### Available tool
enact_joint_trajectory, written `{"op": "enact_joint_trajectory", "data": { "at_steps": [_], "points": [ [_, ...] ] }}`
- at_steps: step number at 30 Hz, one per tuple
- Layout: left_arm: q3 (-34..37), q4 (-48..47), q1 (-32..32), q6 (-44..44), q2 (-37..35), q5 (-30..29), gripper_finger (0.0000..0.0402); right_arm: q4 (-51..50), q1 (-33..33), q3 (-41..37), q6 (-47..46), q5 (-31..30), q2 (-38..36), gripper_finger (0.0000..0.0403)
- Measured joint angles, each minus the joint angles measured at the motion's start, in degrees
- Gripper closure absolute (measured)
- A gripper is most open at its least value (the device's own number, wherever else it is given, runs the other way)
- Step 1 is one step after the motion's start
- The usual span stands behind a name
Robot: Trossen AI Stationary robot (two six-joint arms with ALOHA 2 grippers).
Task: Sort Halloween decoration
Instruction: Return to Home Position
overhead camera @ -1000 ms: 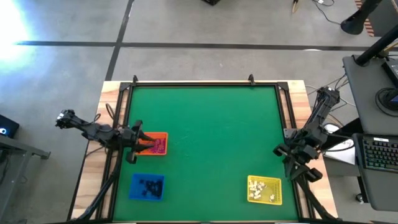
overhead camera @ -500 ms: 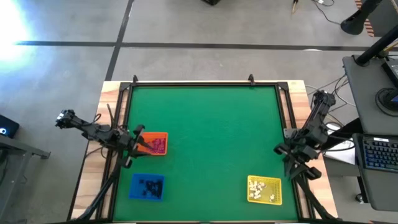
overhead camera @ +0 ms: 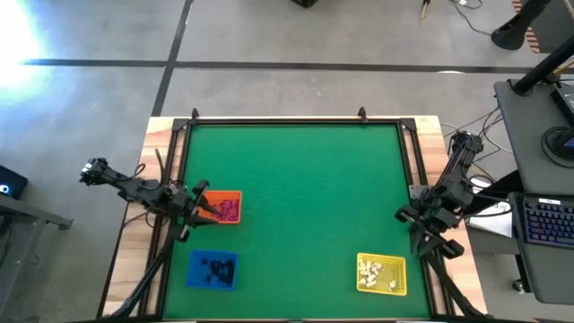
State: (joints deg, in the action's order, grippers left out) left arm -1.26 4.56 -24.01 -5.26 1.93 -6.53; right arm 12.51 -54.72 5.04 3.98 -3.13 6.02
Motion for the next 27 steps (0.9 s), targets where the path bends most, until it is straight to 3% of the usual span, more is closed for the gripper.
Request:
{"op": "enact_joint_trajectory", "data": {
  "at_steps": [3, 8, 15, 23, 27],
  "points": [
    [0.0, 0.0, 0.0, 0.0, 0.0, -0.4, 0.0307, -3.2, 0.0, 0.0, 2.0, 0.1, -0.2, 0.0330],
    [0.0, 0.0, 0.0, 0.0, 0.0, -0.4, 0.0307, -7.3, 0.0, 0.0, -6.0, 0.7, -2.9, 0.0330],
    [0.0, 0.4, 0.0, 1.8, 0.0, -0.5, 0.0307, -8.0, 0.0, 0.7, -1.3, 4.6, -6.0, 0.0330],
    [-0.1, 8.6, 0.1, 0.5, -2.0, -0.5, 0.0307, -7.8, 0.0, 2.3, -3.9, 6.6, -6.0, 0.0330],
    [-0.1, 13.3, 0.1, -1.0, -1.9, -0.5, 0.0307, -7.6, 0.0, 2.3, -4.0, 4.1, -6.0, 0.0330]
  ]
}}
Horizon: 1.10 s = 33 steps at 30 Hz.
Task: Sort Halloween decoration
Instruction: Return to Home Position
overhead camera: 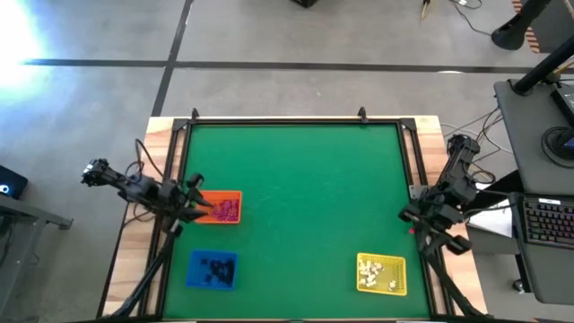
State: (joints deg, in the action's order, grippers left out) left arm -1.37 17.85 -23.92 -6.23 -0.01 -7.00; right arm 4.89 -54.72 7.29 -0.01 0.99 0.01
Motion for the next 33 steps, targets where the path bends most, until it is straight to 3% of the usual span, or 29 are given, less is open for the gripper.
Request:
{"op": "enact_joint_trajectory", "data": {
  "at_steps": [10, 16, 29, 33],
  "points": [
    [0.1, 12.1, 0.0, -1.6, 0.0, 0.2, 0.0307, 1.0, 0.0, 0.0, 0.1, -1.0, 0.0, 0.0330],
    [0.8, 4.1, 0.0, -5.2, 0.0, 1.9, 0.0307, 2.4, 0.0, -1.0, 0.1, -1.0, 0.0, 0.0330],
    [0.8, 2.0, 0.0, -2.7, 0.0, 2.0, 0.0307, 3.0, 0.0, -1.0, 0.0, -1.0, 0.2, 0.0330],
    [0.8, -5.9, 0.0, -2.3, 0.0, 2.5, 0.0307, -0.2, 0.0, -1.0, 0.0, -1.0, 0.1, 0.0330]
  ]
}}
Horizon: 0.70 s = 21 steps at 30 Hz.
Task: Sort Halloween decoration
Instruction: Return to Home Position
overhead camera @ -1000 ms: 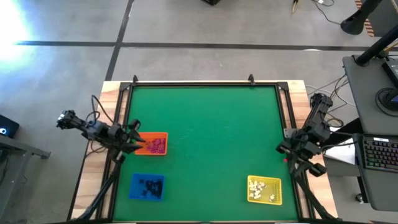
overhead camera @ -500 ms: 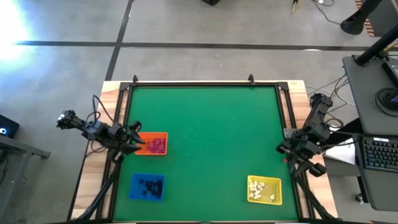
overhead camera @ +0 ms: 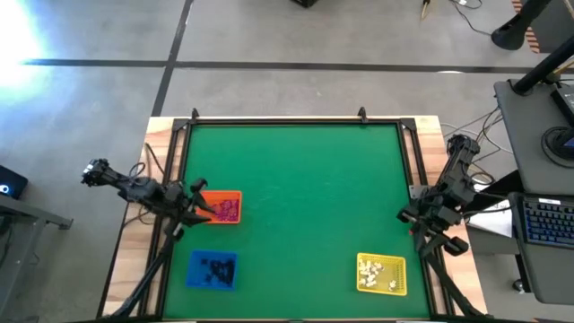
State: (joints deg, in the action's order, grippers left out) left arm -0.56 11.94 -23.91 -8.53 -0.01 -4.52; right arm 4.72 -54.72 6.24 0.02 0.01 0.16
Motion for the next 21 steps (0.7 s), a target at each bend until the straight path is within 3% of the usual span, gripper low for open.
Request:
{"op": "enact_joint_trajectory", "data": {
  "at_steps": [7, 10, 21],
  "points": [
    [0.0, -8.2, 0.0, 0.5, 0.0, 0.7, 0.0307, 0.2, 0.0, 0.0, 0.0, 0.0, -0.1, 0.0330],
    [0.0, -10.6, 0.0, 0.5, 0.0, 4.2, 0.0307, -0.4, 0.0, 0.0, 0.0, 0.0, -0.1, 0.0330],
    [-2.2, -13.0, 0.0, 6.1, 0.0, 5.7, 0.0307, -9.9, 0.0, 3.7, 0.3, 0.0, -0.1, 0.0330]
  ]
}}
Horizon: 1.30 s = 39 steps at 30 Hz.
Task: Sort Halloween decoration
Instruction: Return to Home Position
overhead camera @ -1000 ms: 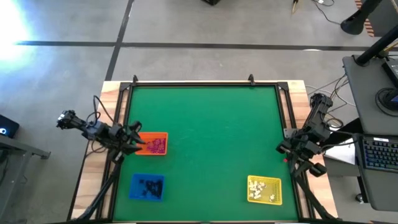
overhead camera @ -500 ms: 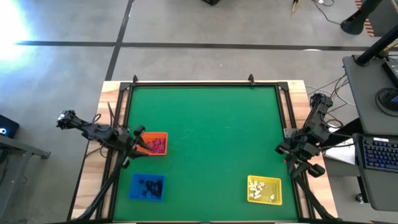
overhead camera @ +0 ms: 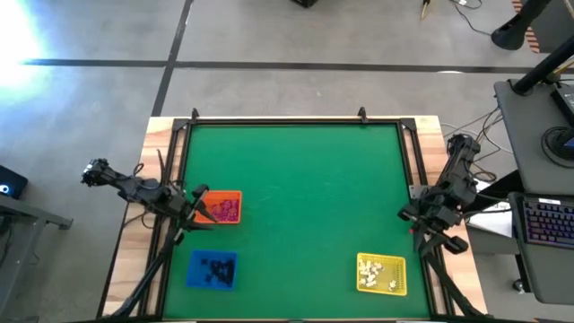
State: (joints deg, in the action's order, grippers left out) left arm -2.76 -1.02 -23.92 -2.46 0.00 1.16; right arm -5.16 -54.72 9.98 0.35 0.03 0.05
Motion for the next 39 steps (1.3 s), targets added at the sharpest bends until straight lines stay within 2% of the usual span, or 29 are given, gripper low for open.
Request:
{"op": "enact_joint_trajectory", "data": {
  "at_steps": [11, 24, 32, 39],
  "points": [
    [0.0, 0.0, 0.0, 0.0, 0.2, -0.1, 0.0307, -0.7, 0.0, -0.5, 1.8, 0.0, 0.1, 0.0330],
    [0.0, -0.4, 0.0, 0.2, 0.5, -0.1, 0.0307, -0.1, 0.0, -7.0, -1.0, 0.0, 0.0, 0.0330],
    [0.0, -0.4, 0.0, 0.5, 0.5, -0.1, 0.0307, 0.3, 0.0, -7.2, 2.3, 0.9, 1.9, 0.0330],
    [0.0, -0.4, 0.0, 0.0, 0.5, -0.1, 0.0307, 0.8, 0.0, -7.3, -0.7, 1.0, 1.9, 0.0330]
  ]
}}
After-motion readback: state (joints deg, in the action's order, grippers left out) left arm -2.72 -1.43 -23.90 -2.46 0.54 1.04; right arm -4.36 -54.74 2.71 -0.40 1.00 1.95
